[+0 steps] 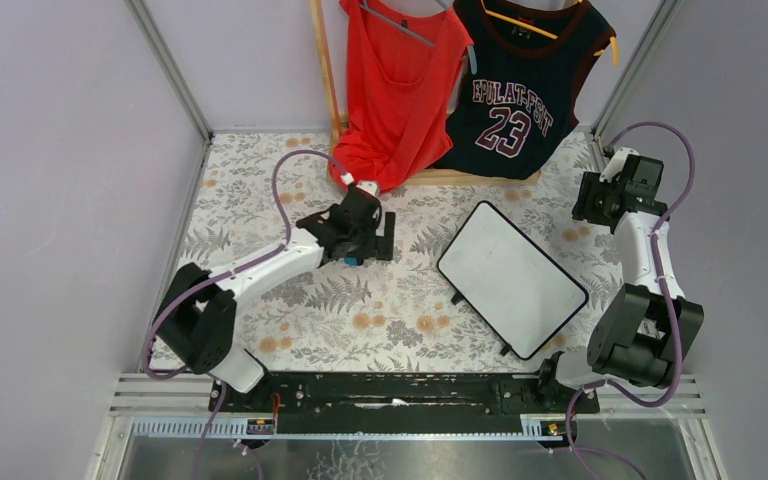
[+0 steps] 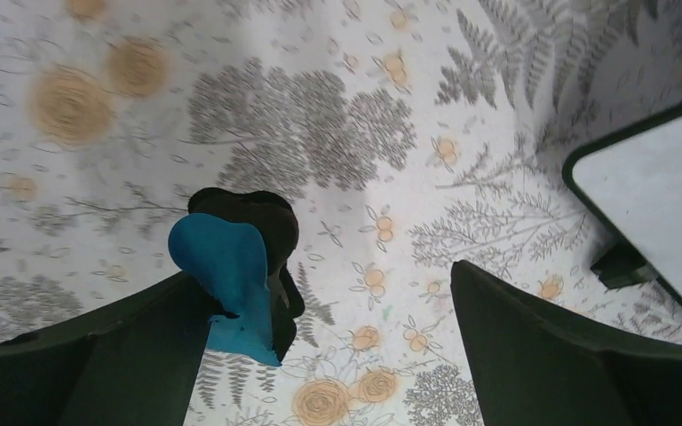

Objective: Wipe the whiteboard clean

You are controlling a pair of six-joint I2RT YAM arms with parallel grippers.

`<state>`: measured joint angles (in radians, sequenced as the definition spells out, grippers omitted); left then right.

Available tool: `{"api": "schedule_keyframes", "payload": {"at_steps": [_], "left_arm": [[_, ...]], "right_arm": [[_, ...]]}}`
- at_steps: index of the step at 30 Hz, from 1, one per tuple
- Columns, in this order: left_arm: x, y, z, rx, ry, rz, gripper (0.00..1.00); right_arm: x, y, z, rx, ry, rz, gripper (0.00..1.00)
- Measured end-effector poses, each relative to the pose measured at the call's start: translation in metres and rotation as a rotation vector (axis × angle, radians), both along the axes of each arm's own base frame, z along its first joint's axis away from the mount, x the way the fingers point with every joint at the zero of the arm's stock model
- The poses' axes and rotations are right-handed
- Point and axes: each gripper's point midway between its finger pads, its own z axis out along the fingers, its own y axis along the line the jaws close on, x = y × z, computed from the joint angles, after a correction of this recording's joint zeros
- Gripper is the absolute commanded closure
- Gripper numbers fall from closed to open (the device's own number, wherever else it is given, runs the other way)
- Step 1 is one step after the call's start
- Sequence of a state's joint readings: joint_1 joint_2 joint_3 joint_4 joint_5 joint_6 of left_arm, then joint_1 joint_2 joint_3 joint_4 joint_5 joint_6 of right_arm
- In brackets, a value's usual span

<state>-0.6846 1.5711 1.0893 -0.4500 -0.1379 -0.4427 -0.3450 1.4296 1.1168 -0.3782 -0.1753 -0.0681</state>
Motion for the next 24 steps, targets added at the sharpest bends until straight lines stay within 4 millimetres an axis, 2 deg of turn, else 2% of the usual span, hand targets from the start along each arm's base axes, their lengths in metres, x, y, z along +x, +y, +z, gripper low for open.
{"api": "schedule_keyframes", "payload": {"at_steps": [3,5,6,7,8,9,10,11,12,14,15,17,19,24], "left_arm": [[0.007,0.006,0.011,-0.021,-0.017,0.001,0.0],[0.005,-0.001,0.011,-0.032,0.007,-0.038,0.0],[0.002,-0.007,0.008,-0.024,0.02,-0.064,0.06],[-0.001,-0.013,0.004,-0.013,0.031,-0.09,0.21],[-0.007,-0.022,-0.002,-0.002,0.045,-0.124,0.47],[-0.015,-0.03,-0.007,0.007,0.062,-0.161,0.85],[-0.025,-0.037,-0.013,0.01,0.082,-0.203,0.98],[-0.033,-0.043,-0.017,0.015,0.098,-0.239,0.71],[-0.039,-0.046,-0.019,0.028,0.106,-0.267,0.3],[-0.044,-0.045,-0.023,0.056,0.109,-0.282,0.04],[-0.043,-0.042,-0.025,0.067,0.116,-0.272,0.01],[-0.043,-0.037,-0.028,0.078,0.124,-0.265,0.15],[-0.044,-0.032,-0.03,0.082,0.13,-0.256,0.06],[-0.05,-0.028,-0.027,0.078,0.125,-0.258,0.1]], "right_arm": [[0.0,0.0,-0.001,0.002,0.001,0.001,0.45],[0.0,0.001,-0.001,0.002,0.001,0.002,0.45],[0.0,0.001,-0.001,0.002,0.0,0.002,0.45],[0.0,0.001,0.0,0.002,0.0,0.002,0.45],[0.0,0.0,0.0,0.002,-0.001,0.002,0.45],[0.0,0.0,0.0,0.002,-0.001,0.002,0.45],[0.0,0.0,0.0,0.001,-0.001,0.002,0.45],[0.0,0.0,0.0,0.001,-0.001,0.002,0.45],[0.0,0.0,0.0,0.001,-0.002,0.002,0.45],[0.0,0.0,0.001,0.0,-0.004,0.002,0.45],[0.0,0.0,0.001,0.0,-0.005,0.002,0.45],[-0.001,0.001,0.001,-0.001,-0.006,0.002,0.45],[-0.001,0.001,0.001,-0.001,-0.006,0.003,0.45],[-0.001,0.001,0.001,-0.002,-0.005,0.004,0.45]]}}
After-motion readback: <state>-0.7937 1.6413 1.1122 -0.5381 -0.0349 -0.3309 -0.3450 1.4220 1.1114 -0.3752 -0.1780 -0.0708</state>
